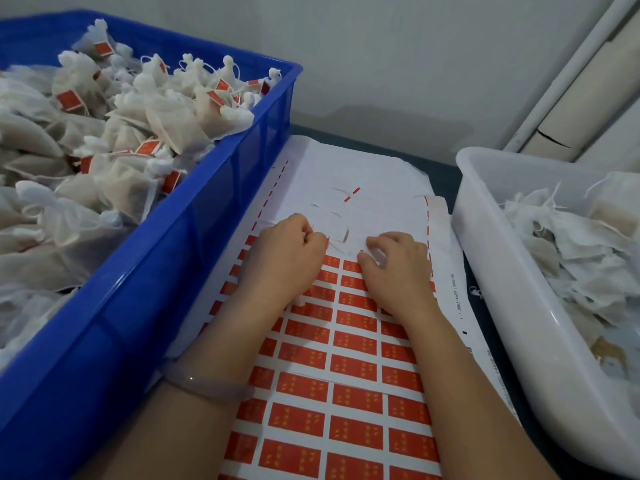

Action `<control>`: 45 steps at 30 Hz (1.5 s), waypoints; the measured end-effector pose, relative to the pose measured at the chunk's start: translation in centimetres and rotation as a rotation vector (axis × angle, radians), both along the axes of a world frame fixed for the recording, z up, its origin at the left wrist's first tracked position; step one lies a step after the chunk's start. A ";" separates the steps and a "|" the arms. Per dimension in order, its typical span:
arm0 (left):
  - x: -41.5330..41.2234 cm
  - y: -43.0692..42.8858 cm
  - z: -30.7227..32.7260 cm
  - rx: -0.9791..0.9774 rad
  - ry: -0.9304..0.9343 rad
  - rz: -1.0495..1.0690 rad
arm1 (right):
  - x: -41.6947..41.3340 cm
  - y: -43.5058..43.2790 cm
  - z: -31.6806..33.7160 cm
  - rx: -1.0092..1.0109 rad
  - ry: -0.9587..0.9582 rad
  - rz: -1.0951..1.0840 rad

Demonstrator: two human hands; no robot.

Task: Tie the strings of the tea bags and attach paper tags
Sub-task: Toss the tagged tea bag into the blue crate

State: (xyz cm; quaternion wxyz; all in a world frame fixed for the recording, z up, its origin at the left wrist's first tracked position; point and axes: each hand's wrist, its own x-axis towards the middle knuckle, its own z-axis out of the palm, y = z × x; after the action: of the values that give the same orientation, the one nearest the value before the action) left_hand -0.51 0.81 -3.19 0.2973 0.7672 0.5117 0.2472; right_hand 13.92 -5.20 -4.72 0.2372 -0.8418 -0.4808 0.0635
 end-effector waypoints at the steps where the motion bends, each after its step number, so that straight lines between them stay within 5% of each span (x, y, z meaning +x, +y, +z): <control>1: 0.0 0.0 0.0 0.000 0.003 -0.002 | 0.1 0.1 0.0 -0.006 -0.026 0.011; 10: 0.1 0.1 -0.1 -0.007 0.025 -0.010 | -0.2 0.4 0.1 -0.020 -0.019 0.083; 20: 0.0 0.0 0.1 -0.026 0.026 -0.032 | -0.7 -0.9 0.5 0.190 0.293 0.155; 33: 0.2 0.1 -0.3 0.007 0.040 -0.014 | -0.4 -0.6 0.8 0.195 0.490 0.098; 45: 1.8 -0.5 -0.7 0.034 0.092 -0.087 | -0.2 -0.7 0.6 0.232 0.497 0.123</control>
State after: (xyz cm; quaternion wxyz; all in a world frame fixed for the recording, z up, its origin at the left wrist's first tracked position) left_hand 1.31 0.35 -3.88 0.2708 0.8042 0.4869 0.2071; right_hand 13.72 -5.86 -4.12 0.4382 -0.7369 -0.4620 0.2268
